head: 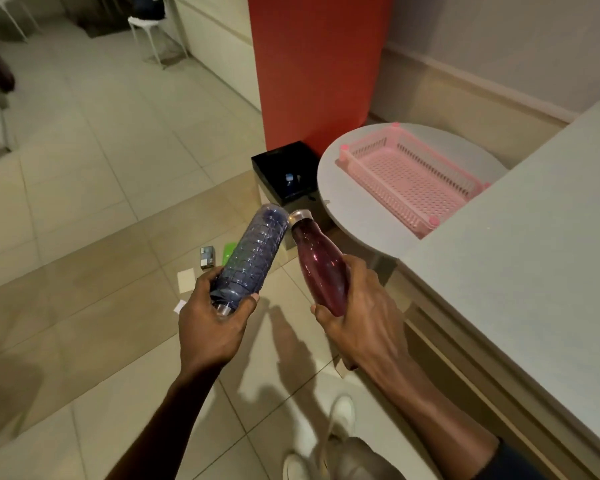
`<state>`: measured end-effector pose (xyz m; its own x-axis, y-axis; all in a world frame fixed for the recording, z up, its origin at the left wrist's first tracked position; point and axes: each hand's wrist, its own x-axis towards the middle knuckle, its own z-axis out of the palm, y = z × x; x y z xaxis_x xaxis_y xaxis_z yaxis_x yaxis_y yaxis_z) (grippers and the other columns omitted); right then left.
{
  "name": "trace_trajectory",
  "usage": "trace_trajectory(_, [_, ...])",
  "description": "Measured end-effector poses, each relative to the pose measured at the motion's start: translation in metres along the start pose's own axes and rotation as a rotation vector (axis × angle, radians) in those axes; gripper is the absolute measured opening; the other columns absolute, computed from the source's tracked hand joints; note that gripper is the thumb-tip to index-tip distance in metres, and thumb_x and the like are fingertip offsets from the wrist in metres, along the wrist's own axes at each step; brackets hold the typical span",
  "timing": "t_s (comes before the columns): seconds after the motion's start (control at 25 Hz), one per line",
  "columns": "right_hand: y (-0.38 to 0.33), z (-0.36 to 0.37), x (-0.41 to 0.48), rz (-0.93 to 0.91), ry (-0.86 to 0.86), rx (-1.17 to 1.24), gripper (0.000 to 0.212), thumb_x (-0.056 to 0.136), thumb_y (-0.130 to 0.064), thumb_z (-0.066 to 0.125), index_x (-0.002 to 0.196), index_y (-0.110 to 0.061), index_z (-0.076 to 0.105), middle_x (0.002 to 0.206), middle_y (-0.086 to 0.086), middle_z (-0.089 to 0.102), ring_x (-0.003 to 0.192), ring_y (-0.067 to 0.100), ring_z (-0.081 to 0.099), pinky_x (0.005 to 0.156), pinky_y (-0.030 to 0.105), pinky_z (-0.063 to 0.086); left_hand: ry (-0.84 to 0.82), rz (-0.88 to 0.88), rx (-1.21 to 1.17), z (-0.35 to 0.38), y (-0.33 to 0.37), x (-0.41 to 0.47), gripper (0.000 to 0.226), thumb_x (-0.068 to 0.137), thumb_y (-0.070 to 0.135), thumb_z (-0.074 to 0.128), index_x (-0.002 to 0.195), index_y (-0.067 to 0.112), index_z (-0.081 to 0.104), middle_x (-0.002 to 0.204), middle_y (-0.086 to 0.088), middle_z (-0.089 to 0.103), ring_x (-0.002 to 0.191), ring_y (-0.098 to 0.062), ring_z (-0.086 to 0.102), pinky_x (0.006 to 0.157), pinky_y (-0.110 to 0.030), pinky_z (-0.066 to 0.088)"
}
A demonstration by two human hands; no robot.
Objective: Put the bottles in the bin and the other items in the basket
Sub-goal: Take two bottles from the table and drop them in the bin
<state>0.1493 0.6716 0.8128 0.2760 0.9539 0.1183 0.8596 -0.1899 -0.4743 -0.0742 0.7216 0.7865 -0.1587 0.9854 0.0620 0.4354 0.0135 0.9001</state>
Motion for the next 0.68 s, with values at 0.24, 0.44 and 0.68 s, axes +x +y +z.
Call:
trace_trajectory(0.24, [0.001, 0.083, 0.071, 0.011, -0.091, 0.040, 0.090, 0.083, -0.051, 0.077, 0.152, -0.022, 0.027, 0.138, 0.008, 0.053, 0.112, 0.025, 0.061, 0.085, 0.034, 0.057, 0.046, -0.003, 0.223, 0.020, -0.052, 0.054, 0.064, 0.074, 0.027, 0.092, 0.130, 0.017, 0.062, 0.107, 0.003, 0.075, 0.085, -0.019, 0.070, 0.074, -0.030, 0.056])
trace_trajectory(0.44, [0.002, 0.163, 0.143, -0.002, -0.185, 0.128, 0.086, 0.083, -0.052, 0.078, 0.148, -0.016, 0.036, 0.125, 0.008, 0.060, 0.102, 0.023, 0.068, 0.077, 0.034, 0.063, -0.018, -0.111, 0.358, 0.041, -0.072, 0.120, 0.061, 0.077, 0.038, 0.089, 0.128, 0.019, 0.061, 0.106, 0.006, 0.070, 0.089, -0.020, 0.069, 0.072, -0.034, 0.057])
trace_trajectory(0.68, [-0.012, 0.229, 0.192, 0.149, -0.398, 0.086, 0.094, 0.087, -0.059, 0.070, 0.155, -0.017, 0.021, 0.141, 0.009, 0.050, 0.118, 0.027, 0.060, 0.094, 0.041, 0.057, -0.062, -0.232, 0.445, 0.058, -0.099, 0.174, 0.065, 0.078, 0.037, 0.089, 0.132, 0.016, 0.061, 0.112, -0.003, 0.074, 0.084, -0.015, 0.061, 0.071, -0.029, 0.049])
